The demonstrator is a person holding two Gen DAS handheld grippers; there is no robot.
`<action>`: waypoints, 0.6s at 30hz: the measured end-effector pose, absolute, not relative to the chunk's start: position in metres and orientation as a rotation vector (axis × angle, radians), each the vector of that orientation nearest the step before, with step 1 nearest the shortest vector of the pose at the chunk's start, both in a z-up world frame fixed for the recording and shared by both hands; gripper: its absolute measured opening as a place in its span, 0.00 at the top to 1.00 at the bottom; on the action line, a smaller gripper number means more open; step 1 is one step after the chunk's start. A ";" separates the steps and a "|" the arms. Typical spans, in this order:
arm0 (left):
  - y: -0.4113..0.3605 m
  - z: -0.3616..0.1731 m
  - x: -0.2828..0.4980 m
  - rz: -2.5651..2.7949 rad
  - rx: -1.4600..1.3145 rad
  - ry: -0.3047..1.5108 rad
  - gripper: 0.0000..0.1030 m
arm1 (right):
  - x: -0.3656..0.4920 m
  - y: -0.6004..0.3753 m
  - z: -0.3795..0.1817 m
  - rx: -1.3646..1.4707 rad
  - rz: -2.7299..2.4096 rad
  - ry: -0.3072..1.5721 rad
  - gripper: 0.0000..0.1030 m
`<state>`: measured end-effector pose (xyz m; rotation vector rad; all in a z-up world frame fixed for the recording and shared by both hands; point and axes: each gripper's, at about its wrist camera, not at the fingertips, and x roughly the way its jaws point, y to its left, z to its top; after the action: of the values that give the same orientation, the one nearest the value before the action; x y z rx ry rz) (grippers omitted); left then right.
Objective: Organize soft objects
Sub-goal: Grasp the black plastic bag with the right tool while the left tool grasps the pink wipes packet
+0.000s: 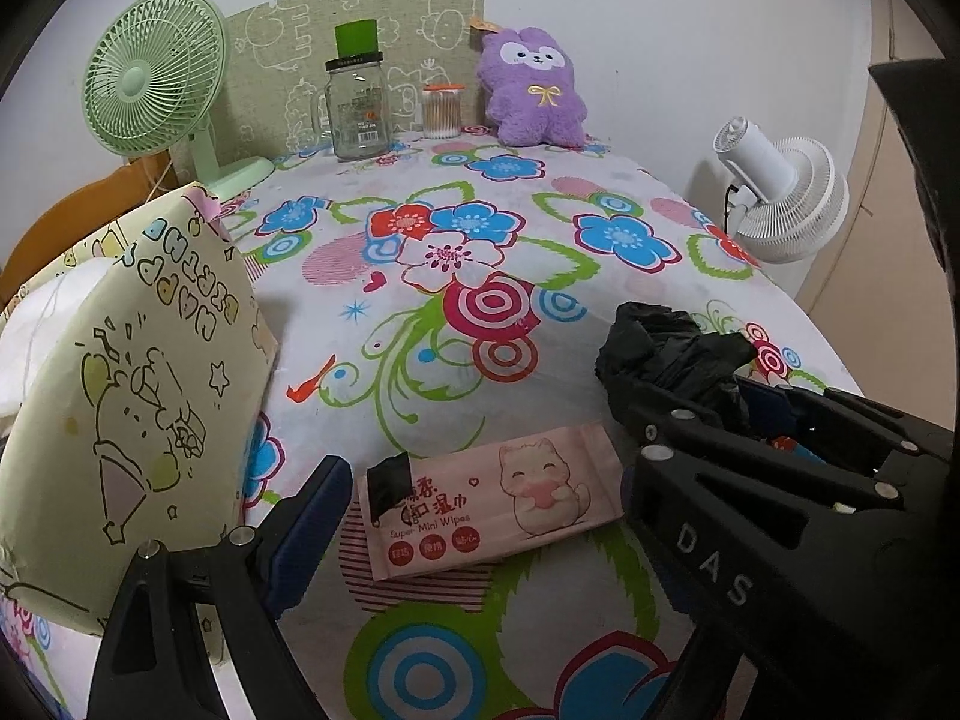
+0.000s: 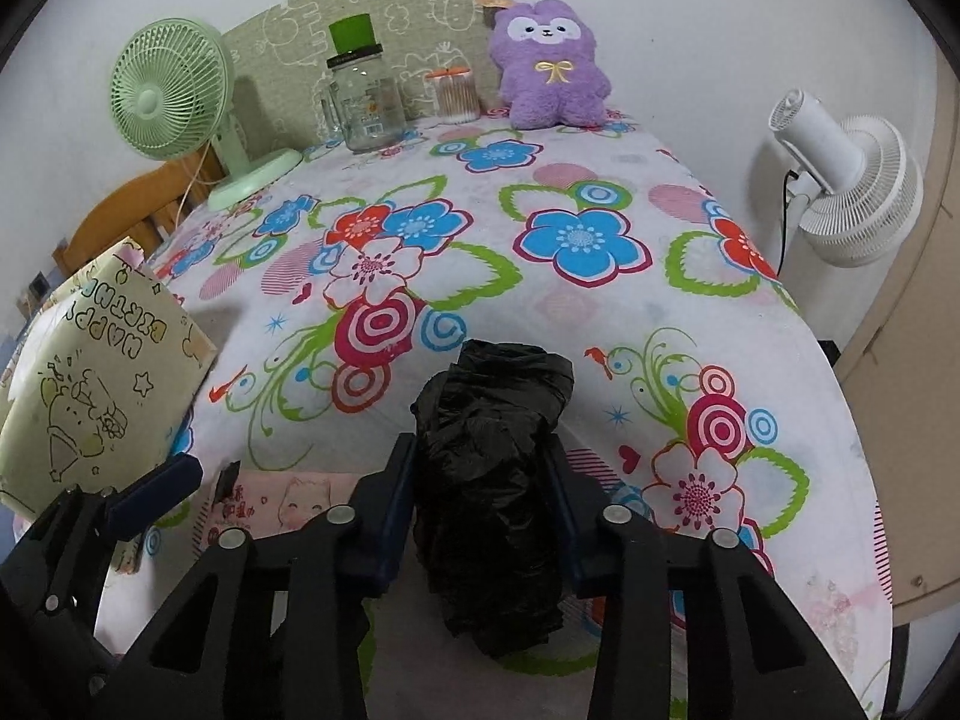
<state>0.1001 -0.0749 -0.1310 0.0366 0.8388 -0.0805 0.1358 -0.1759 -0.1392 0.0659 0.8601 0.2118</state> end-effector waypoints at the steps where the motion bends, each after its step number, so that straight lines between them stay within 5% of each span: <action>1: -0.075 -0.131 0.099 -0.082 0.040 0.841 0.10 | 0.135 -0.177 -0.139 0.067 0.210 0.858 0.61; 18: -0.079 -0.136 0.085 -0.063 0.100 0.863 0.12 | 0.112 -0.187 -0.128 0.107 0.212 0.831 0.61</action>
<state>0.0852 -0.0787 -0.1363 0.1004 0.8627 -0.0627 0.1119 -0.1866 -0.1276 0.1074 0.8308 0.2117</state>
